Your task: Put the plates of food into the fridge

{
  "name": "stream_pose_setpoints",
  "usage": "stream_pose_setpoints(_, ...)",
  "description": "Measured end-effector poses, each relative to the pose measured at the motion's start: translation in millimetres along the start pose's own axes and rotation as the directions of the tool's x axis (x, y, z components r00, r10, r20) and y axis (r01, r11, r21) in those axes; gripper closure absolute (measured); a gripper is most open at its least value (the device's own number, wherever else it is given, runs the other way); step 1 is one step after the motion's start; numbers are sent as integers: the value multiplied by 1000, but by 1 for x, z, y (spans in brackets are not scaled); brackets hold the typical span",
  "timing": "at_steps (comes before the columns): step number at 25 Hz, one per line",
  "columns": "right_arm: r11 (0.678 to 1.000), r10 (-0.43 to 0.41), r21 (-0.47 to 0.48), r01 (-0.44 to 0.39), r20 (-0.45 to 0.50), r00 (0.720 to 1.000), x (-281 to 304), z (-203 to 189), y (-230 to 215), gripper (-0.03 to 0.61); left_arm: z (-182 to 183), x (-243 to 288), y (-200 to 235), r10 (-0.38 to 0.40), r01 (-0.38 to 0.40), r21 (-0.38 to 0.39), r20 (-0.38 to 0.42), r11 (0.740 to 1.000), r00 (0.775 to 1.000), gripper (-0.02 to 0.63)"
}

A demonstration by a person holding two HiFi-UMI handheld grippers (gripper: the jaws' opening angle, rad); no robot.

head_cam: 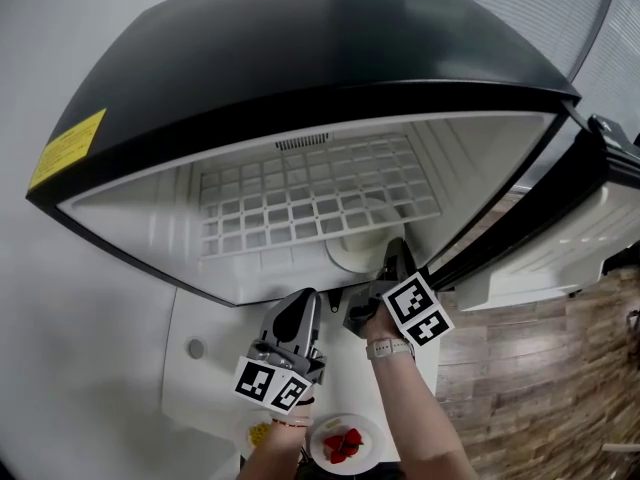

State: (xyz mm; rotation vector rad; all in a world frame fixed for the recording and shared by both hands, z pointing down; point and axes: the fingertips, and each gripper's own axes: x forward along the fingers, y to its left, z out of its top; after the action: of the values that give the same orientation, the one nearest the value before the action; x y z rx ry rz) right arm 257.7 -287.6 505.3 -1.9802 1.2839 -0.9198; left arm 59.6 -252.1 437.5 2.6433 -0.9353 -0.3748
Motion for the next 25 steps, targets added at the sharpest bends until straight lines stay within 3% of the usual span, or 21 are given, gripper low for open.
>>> stream_pose_setpoints(6, 952, -119, -295, 84, -103, 987, 6, -9, -14, 540, 2, -2, 3, 2, -1, -18, 9, 1000, 1000, 607)
stream_pose_setpoints(11, 842, -188, -533, 88, -136, 973, 10, -14, -13, 518, 2, -3, 6, 0, 1, -24, 12, 1000, 1000, 607)
stream_pose_setpoints(15, 776, -220, -619, 119, -91, 971, 7, -10, -11, 511, 2, -4, 6, -3, 3, -27, 13, 1000, 1000, 607)
stream_pose_setpoints(21, 708, -166, -701, 91, -40, 985, -3, -6, 2, 466, 2, -5, 9, 5, -5, -25, 13, 1000, 1000, 607)
stream_pose_setpoints(25, 669, -32, -742, -44, -89, 996, -23, -13, 22, 466, 4, -6, 7, 15, -15, -17, 12, 1000, 1000, 607)
